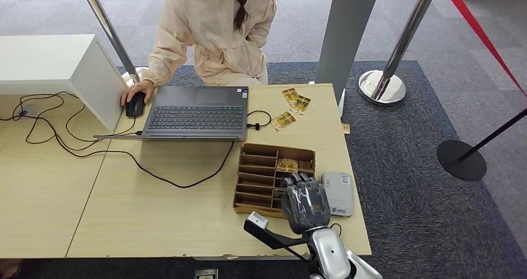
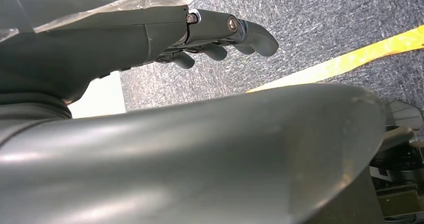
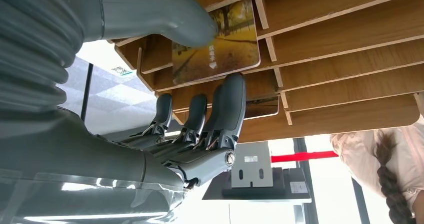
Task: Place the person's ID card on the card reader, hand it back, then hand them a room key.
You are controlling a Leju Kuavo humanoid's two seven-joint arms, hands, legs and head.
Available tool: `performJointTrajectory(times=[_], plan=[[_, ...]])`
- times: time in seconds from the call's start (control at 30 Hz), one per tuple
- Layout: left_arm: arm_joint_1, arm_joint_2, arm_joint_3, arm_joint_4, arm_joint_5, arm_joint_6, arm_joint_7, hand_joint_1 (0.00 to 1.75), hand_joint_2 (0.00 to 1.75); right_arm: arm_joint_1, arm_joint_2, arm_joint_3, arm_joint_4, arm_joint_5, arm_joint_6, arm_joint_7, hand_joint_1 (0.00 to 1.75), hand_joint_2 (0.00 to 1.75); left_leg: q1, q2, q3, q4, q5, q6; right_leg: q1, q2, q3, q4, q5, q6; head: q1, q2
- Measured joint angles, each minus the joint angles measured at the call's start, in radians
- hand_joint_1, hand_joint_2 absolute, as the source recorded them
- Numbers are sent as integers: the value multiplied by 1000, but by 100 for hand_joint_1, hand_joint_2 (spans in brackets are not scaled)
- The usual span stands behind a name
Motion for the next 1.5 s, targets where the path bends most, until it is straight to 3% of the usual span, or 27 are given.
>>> performJointTrajectory(times=[0.67,0.8,0.93,1.03,1.5], plan=[[1,0,3,0,4,8,-11,0,0,0,-1,0,0,-9,9,3,97,175,0,0,0,0,0,0,0,0,0,0,0,0,0,0],[1,0,3,0,4,9,-11,0,0,0,-2,0,0,-9,8,3,105,175,0,0,0,0,0,0,0,0,0,0,0,0,0,0],[1,0,3,0,4,9,-12,0,0,0,-2,0,0,-9,7,3,132,175,0,0,0,0,0,0,0,0,0,0,0,0,0,0],[1,0,3,0,3,8,-12,0,0,0,-2,0,0,-9,6,3,143,175,0,0,0,0,0,0,0,0,0,0,0,0,0,0],[-3,-2,4,0,1,9,-18,0,0,-1,-3,-1,-1,-3,4,3,144,175,0,0,1,0,0,0,0,0,1,0,1,0,0,0]])
